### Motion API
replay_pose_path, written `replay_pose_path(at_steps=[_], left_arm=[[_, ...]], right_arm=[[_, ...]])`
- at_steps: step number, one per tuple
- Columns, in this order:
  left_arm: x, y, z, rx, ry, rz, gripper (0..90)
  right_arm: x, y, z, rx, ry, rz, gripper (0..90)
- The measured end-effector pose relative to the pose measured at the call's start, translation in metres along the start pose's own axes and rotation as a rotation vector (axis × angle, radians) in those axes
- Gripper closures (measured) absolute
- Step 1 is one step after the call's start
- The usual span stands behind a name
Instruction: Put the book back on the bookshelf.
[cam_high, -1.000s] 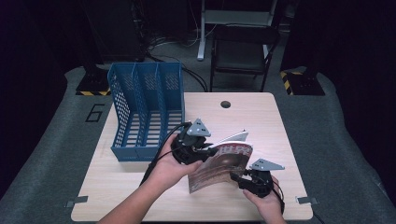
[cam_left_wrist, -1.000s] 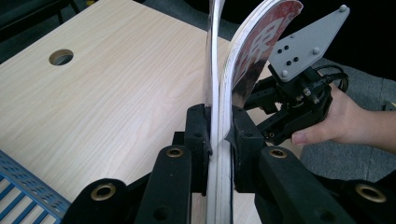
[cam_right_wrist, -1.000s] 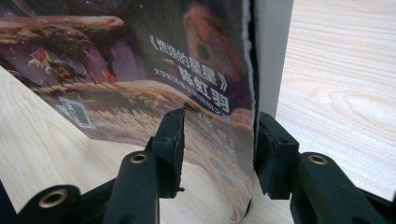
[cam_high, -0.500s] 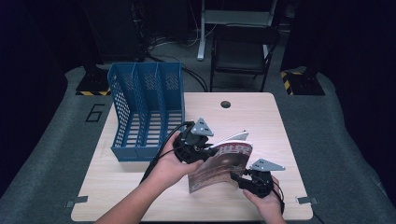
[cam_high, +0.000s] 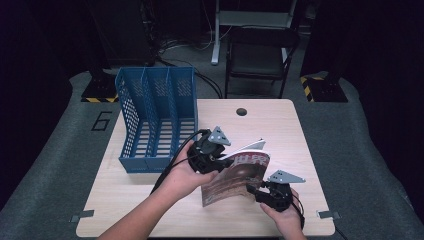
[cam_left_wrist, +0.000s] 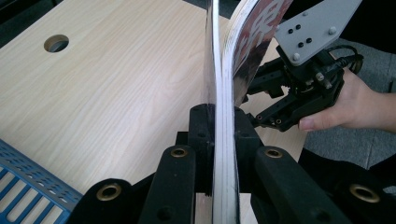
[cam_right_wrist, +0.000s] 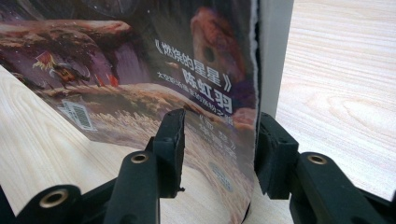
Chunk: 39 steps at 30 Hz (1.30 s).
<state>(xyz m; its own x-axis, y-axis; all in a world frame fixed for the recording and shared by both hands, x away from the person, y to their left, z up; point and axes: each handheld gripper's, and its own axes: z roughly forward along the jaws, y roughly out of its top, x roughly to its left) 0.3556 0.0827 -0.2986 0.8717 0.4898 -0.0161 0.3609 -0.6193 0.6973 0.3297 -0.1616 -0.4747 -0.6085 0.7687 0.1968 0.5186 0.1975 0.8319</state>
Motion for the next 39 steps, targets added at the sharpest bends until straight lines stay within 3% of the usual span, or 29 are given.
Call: replay_pose_path(at_steps=[10, 19, 26, 39], left_arm=[[0.003, 0.001, 0.000, 0.006, -0.002, -0.003, 83.2], [0.003, 0.005, -0.001, 0.040, -0.012, 0.005, 82.8], [0.002, 0.012, -0.001, 0.106, -0.014, 0.030, 82.9], [0.004, 0.010, -0.003, 0.127, -0.028, 0.028, 82.1]], right_arm=[[0.000, 0.000, 0.000, 0.001, -0.001, 0.000, 57.5], [-0.001, -0.001, 0.000, 0.000, -0.001, 0.004, 57.7], [-0.001, -0.001, 0.000, 0.000, 0.000, 0.004, 57.8], [-0.002, -0.001, 0.001, 0.009, -0.007, -0.003, 60.0]])
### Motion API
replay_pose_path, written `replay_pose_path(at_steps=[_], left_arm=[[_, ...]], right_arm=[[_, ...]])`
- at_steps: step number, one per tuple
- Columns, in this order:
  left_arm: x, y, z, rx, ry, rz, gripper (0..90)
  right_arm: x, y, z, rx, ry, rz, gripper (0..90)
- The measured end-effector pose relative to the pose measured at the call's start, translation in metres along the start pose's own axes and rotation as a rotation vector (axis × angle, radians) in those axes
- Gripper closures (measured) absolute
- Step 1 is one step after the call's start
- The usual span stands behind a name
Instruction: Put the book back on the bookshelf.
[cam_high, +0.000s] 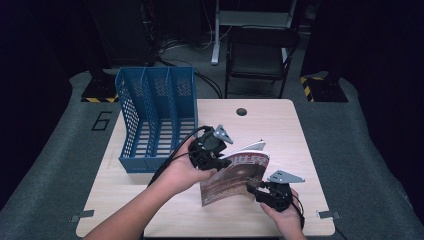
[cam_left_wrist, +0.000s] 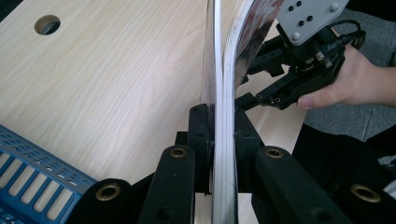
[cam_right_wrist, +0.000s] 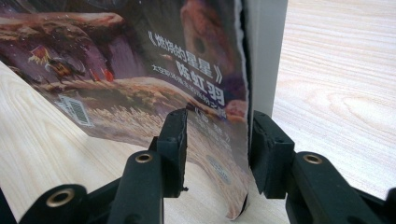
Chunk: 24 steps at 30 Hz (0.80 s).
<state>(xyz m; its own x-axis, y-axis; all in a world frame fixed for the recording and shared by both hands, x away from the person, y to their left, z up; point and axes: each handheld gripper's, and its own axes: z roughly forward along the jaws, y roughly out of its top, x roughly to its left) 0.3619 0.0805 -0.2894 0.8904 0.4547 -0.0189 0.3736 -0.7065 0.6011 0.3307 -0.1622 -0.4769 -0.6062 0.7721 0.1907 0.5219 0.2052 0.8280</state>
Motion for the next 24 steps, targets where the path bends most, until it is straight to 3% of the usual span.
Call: replay_pose_path(at_steps=[20, 24], left_arm=[[0.0014, 0.0008, 0.0003, -0.010, 0.022, 0.000, 83.4], [0.0034, 0.0015, 0.0001, -0.012, 0.016, -0.011, 83.5]], right_arm=[[-0.0031, -0.0013, 0.0003, 0.008, -0.017, 0.008, 56.7], [-0.0050, -0.0025, 0.0001, 0.010, -0.024, 0.037, 54.5]])
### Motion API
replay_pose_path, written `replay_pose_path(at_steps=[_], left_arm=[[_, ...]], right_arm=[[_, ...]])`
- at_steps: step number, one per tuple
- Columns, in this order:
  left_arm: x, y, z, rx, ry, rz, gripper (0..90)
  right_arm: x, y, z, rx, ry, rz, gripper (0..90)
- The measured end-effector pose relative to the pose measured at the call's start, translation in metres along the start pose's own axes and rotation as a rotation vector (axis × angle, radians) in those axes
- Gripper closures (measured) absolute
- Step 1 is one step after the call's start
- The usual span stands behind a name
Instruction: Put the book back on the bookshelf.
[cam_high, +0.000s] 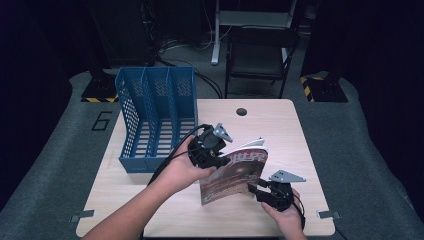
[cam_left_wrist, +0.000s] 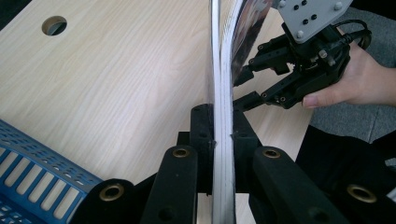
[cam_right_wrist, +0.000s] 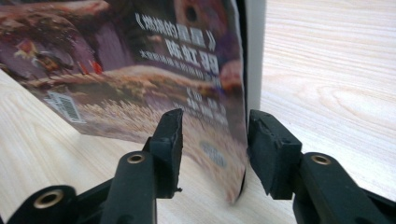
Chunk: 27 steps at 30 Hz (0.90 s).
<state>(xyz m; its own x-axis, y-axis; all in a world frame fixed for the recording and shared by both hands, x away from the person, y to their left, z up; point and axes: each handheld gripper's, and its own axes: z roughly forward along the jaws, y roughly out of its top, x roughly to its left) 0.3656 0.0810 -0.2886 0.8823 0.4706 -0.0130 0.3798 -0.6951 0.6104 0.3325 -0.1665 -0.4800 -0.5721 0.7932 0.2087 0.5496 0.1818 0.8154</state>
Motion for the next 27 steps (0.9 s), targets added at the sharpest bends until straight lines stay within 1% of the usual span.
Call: replay_pose_path(at_steps=[1, 2, 4, 5, 8, 9, 10, 13, 14, 15, 17, 18, 19, 21, 22, 24, 25, 27], left_arm=[[0.000, 0.000, 0.000, 0.001, 0.001, 0.001, 83.5], [0.001, 0.001, -0.001, 0.002, 0.001, 0.003, 83.6], [0.000, 0.002, -0.003, 0.000, 0.007, 0.001, 83.6], [0.000, 0.003, -0.004, 0.001, 0.006, 0.004, 83.6], [-0.001, 0.005, -0.006, -0.001, 0.013, 0.004, 83.6], [-0.001, 0.005, -0.008, 0.003, 0.013, 0.006, 83.6], [-0.001, 0.006, -0.009, 0.004, 0.021, 0.008, 83.6], [-0.001, 0.006, -0.013, 0.005, 0.031, 0.007, 83.6], [-0.001, 0.007, -0.015, 0.008, 0.029, 0.010, 83.6], [-0.001, 0.007, -0.017, 0.005, 0.035, 0.007, 83.6], [0.001, 0.008, -0.020, 0.004, 0.042, 0.009, 83.6], [0.001, 0.008, -0.022, 0.002, 0.040, 0.006, 83.6], [0.002, 0.008, -0.025, 0.000, 0.043, 0.003, 83.6], [0.004, 0.008, -0.029, -0.004, 0.041, -0.004, 83.6], [0.004, 0.008, -0.031, -0.006, 0.041, -0.016, 83.6], [0.006, 0.008, -0.035, -0.011, 0.048, -0.021, 83.6], [0.007, 0.008, -0.037, -0.011, 0.048, -0.021, 83.6], [0.008, 0.008, -0.040, -0.012, 0.049, -0.027, 83.6]], right_arm=[[-0.001, 0.000, 0.000, 0.005, -0.005, -0.004, 54.1], [-0.001, -0.001, 0.000, 0.003, -0.007, 0.009, 53.8], [-0.003, -0.001, 0.000, -0.003, -0.015, 0.012, 53.2], [-0.003, -0.001, -0.001, 0.000, -0.006, 0.014, 53.0], [-0.005, -0.002, -0.001, 0.004, -0.014, 0.025, 52.5], [-0.005, -0.002, -0.001, 0.009, -0.016, 0.020, 52.4], [-0.006, -0.002, 0.000, 0.002, -0.029, 0.023, 52.3], [-0.007, -0.003, 0.000, 0.007, -0.025, 0.037, 52.0], [-0.007, -0.003, 0.000, 0.005, -0.025, 0.036, 52.0], [-0.007, -0.003, -0.001, 0.005, -0.019, 0.041, 51.9], [-0.007, -0.003, -0.001, 0.006, -0.021, 0.040, 51.7], [-0.008, -0.003, -0.001, 0.007, -0.029, 0.036, 51.6], [-0.008, -0.004, -0.001, 0.009, -0.021, 0.036, 51.5], [-0.009, -0.004, -0.001, 0.002, -0.028, 0.049, 51.1], [-0.010, -0.004, -0.001, 0.006, -0.021, 0.044, 50.8], [-0.010, -0.005, 0.000, 0.007, -0.032, 0.054, 50.3], [-0.011, -0.005, -0.001, 0.009, -0.022, 0.053, 50.0], [-0.012, -0.005, -0.001, 0.011, -0.024, 0.057, 49.7]])
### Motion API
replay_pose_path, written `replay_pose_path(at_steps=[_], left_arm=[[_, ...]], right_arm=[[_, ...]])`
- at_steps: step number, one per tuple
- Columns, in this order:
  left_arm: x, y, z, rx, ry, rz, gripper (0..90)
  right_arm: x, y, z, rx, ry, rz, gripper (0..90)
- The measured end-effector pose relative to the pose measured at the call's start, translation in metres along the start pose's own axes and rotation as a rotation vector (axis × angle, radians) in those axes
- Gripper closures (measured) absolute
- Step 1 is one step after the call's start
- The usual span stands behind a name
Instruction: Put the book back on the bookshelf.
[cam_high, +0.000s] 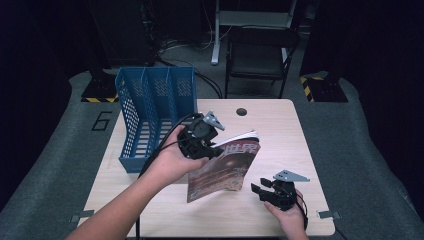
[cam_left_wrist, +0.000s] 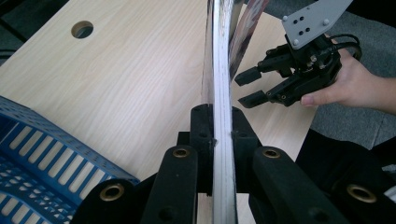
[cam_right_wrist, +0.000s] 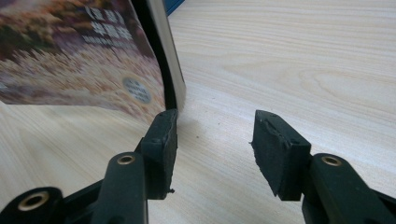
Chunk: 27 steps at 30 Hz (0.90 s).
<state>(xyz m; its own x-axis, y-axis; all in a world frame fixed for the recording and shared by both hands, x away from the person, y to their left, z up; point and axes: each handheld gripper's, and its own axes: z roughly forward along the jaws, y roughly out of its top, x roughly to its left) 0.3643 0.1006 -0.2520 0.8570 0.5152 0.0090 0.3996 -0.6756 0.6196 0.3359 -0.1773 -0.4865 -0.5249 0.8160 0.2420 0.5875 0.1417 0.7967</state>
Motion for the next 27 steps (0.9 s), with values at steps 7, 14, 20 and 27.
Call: replay_pose_path(at_steps=[7, 14, 20, 27], left_arm=[[0.004, 0.002, -0.013, -0.011, 0.009, -0.009, 83.5], [0.009, 0.005, -0.026, -0.020, 0.020, -0.019, 83.6], [0.014, 0.007, -0.036, -0.033, 0.031, -0.025, 83.5], [0.018, 0.009, -0.045, -0.039, 0.039, -0.033, 83.5]], right_arm=[[-0.002, -0.001, 0.000, 0.006, 0.001, 0.013, 49.1], [-0.002, -0.001, 0.002, 0.018, -0.003, 0.004, 47.4], [-0.001, -0.002, 0.004, 0.015, 0.006, -0.026, 41.9], [0.003, -0.004, 0.010, 0.011, 0.017, -0.054, 37.5]])
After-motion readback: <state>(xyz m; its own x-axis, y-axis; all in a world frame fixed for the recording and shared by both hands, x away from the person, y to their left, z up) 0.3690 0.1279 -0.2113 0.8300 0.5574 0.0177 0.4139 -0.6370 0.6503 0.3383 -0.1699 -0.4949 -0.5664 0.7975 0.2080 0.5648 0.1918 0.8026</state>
